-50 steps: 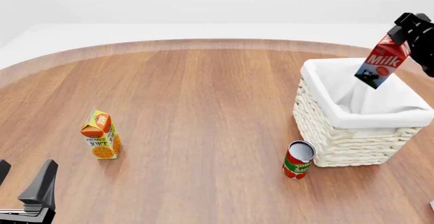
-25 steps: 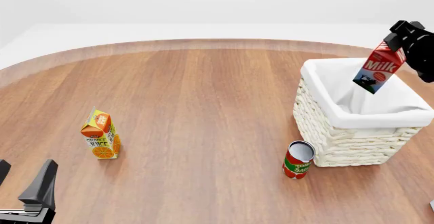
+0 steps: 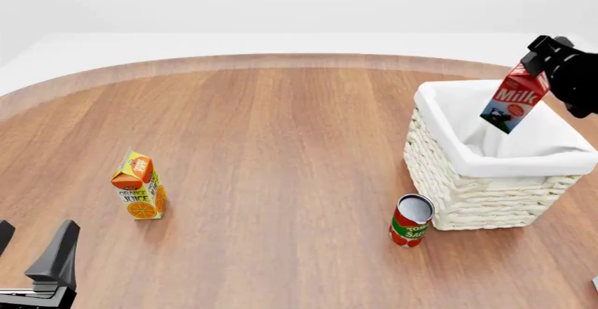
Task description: Pick the milk and place it in the basket.
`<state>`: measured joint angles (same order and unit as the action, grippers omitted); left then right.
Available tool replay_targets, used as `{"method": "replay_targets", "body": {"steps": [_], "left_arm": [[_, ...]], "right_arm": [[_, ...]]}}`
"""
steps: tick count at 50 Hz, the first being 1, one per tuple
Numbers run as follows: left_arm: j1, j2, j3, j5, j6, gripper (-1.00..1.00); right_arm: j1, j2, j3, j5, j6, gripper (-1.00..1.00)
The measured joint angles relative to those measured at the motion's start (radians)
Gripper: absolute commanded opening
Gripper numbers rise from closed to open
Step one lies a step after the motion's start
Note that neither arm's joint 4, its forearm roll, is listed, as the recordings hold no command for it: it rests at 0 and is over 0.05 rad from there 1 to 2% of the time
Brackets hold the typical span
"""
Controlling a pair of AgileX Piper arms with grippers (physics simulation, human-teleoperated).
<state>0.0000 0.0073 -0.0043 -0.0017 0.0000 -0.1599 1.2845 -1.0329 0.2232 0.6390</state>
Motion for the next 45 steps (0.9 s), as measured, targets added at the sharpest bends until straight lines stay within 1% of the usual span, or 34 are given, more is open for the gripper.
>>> {"method": "replay_targets", "body": {"steps": [45], "left_arm": [[0.000, 0.000, 0.000, 0.000, 0.000, 1.00]], "right_arm": [[-0.030, 0.018, 0.035, -0.032, -0.016, -1.00]]}}
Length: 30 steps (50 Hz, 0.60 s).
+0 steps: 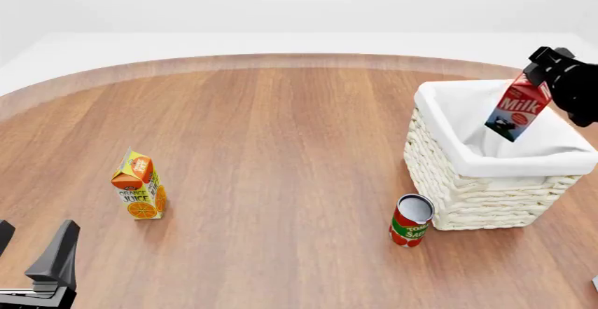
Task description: Pick the milk and place it in the basket.
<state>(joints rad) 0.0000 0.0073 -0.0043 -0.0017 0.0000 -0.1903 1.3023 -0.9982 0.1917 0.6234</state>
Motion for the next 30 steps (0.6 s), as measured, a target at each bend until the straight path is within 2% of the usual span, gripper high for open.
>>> {"method": "replay_targets", "body": {"steps": [30], "left_arm": [[0.000, 0.000, 0.000, 0.000, 0.000, 1.00]], "right_arm": [[0.001, 0.048, 0.015, -0.039, 0.002, -1.00]]}}
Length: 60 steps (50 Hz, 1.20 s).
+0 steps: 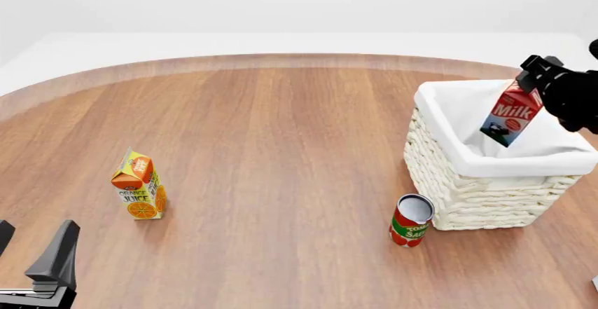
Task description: Pick the milk and place it in the basket.
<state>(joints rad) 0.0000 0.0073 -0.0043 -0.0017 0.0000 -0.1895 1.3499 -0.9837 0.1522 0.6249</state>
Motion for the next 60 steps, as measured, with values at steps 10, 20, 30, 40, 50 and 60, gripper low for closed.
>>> {"method": "replay_targets", "body": {"steps": [10, 20, 30, 40, 50, 60], "left_arm": [[0.000, 0.000, 0.000, 0.000, 0.000, 1.00], [0.000, 0.000, 0.000, 0.000, 0.000, 1.00], [0.000, 0.000, 0.000, 0.000, 0.000, 1.00], [0.000, 0.000, 0.000, 0.000, 0.000, 1.00], [0.000, 0.000, 0.000, 0.000, 0.000, 1.00], [0.000, 0.000, 0.000, 0.000, 0.000, 1.00]], "right_arm": [[-0.004, 0.014, 0.005, -0.013, -0.002, -1.00], [-0.006, 0.026, 0.010, -0.024, -0.005, -1.00], [-0.004, 0.041, 0.013, -0.035, -0.005, -1.00], [-0.002, 0.057, 0.014, -0.046, -0.007, -1.00], [-0.003, 0.077, 0.017, -0.061, -0.010, -1.00], [-0.004, 0.096, 0.018, -0.073, -0.013, -1.00]]}}
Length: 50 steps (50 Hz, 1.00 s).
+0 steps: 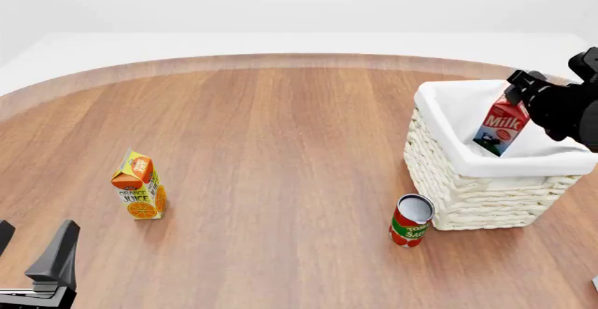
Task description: Pick the milk and place it in the basket.
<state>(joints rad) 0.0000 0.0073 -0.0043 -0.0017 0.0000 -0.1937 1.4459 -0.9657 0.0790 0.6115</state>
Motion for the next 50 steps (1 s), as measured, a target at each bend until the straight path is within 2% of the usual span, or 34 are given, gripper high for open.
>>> {"method": "replay_targets", "body": {"steps": [50], "left_arm": [[0.000, 0.000, 0.000, 0.000, 0.000, 1.00]], "right_arm": [[0.006, 0.087, -0.005, -0.048, -0.017, -1.00]]}}
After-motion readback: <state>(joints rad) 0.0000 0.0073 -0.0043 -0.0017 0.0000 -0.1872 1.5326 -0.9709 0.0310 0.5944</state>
